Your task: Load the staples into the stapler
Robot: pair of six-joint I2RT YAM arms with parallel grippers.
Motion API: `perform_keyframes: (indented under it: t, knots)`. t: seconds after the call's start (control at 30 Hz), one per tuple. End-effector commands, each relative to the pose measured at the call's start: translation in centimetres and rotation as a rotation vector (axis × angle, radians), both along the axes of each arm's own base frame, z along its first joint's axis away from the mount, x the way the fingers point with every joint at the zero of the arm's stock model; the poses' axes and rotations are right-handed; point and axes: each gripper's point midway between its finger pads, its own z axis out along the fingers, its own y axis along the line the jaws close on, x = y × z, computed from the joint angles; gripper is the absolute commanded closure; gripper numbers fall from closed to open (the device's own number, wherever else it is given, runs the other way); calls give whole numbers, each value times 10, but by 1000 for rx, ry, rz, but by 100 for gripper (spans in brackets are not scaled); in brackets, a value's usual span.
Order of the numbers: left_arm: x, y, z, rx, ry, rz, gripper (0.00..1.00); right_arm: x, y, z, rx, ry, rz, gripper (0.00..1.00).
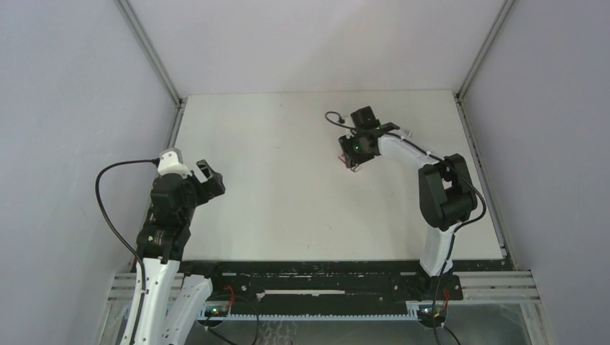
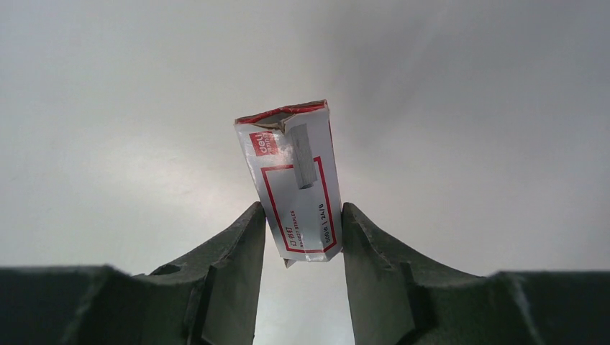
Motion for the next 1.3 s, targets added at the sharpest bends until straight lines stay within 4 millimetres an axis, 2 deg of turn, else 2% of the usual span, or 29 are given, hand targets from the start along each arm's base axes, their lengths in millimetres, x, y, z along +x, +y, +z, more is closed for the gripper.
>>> perform_keyframes:
  t: [0.0,0.03,0.17,0.2,0.3,0.37,0.63,0.77,0.83,0.97,1.1,1.27]
  knots:
    - [5,-3,-1,2,-11,-25,2,-22,48,12,17,-30,165,59]
    - [5,-4,-1,0,-10,-29,2,-29,60,10,11,-30,204,58]
    - [5,-5,-1,-5,-11,-37,2,-44,87,-1,-33,-36,285,58]
    - [5,-6,-1,-5,-12,-40,2,-47,91,-5,-47,-36,295,55]
    - [5,-7,-1,-7,-11,-42,2,-53,98,-10,-79,-50,307,37]
    - [5,-7,-1,-8,-11,-43,2,-56,100,-11,-90,-66,306,32]
    - [7,-13,-2,-21,-8,-73,2,-69,99,-18,-109,-108,278,31]
    - [7,-14,-1,-23,-10,-79,2,-77,108,-15,-83,-126,293,30]
    - [8,-14,-1,-22,-11,-80,2,-85,107,-20,-85,-113,303,30]
    - [8,-15,-2,-25,-9,-83,2,-89,109,-25,-87,-108,306,29]
    - [8,-15,-2,-26,-6,-87,2,-83,107,-29,-116,-130,273,29]
    - [8,-15,-1,-25,-11,-87,2,-66,86,-30,-175,-162,160,29]
